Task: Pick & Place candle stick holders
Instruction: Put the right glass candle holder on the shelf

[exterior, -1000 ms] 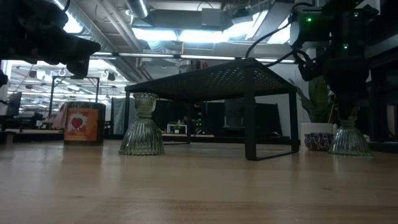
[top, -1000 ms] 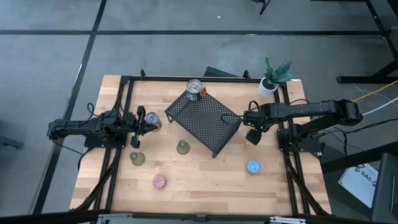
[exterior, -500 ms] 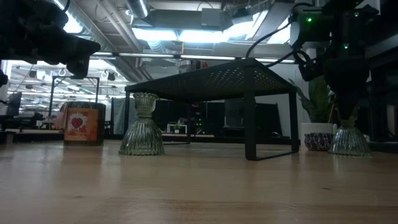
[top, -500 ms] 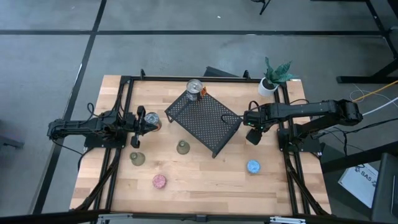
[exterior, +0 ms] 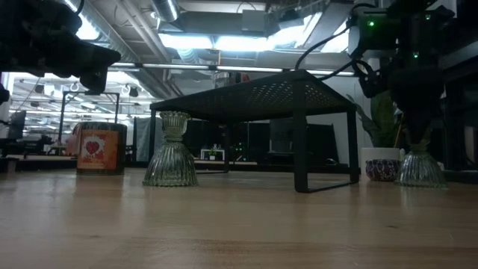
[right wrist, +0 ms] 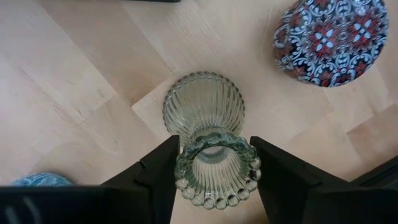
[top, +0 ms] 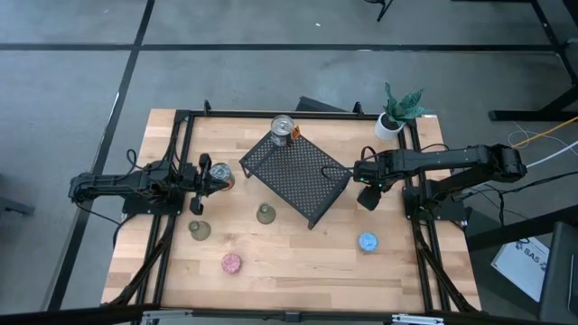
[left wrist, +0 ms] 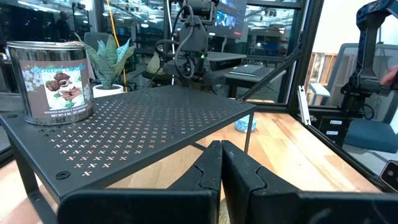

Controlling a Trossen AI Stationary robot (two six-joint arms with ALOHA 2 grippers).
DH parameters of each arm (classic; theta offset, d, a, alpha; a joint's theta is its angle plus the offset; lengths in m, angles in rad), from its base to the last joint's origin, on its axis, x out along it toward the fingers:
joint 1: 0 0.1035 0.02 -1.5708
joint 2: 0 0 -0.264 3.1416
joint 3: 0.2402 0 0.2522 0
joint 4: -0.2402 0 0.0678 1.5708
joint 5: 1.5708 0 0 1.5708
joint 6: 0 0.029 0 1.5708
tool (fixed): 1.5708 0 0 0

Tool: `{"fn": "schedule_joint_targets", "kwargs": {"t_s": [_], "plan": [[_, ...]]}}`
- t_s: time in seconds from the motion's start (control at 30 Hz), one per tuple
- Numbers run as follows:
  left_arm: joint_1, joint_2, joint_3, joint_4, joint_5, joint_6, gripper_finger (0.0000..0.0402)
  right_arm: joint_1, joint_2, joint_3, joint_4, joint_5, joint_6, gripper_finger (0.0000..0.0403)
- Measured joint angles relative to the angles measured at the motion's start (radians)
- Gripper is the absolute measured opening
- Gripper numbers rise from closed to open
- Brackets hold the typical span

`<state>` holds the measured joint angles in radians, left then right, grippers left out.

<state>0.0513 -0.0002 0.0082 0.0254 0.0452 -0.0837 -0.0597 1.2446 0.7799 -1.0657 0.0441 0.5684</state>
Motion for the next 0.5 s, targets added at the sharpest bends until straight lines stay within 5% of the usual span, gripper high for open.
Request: {"fn": "schedule_joint_targets", "kwargs": {"t_s": [0.5], "plan": [[0.000, 0.000, 0.000, 0.000, 0.000, 0.000, 0.0001, -0.051, 0.000, 0.220, -0.229, -0.014, -0.060, 0.0186]]}}
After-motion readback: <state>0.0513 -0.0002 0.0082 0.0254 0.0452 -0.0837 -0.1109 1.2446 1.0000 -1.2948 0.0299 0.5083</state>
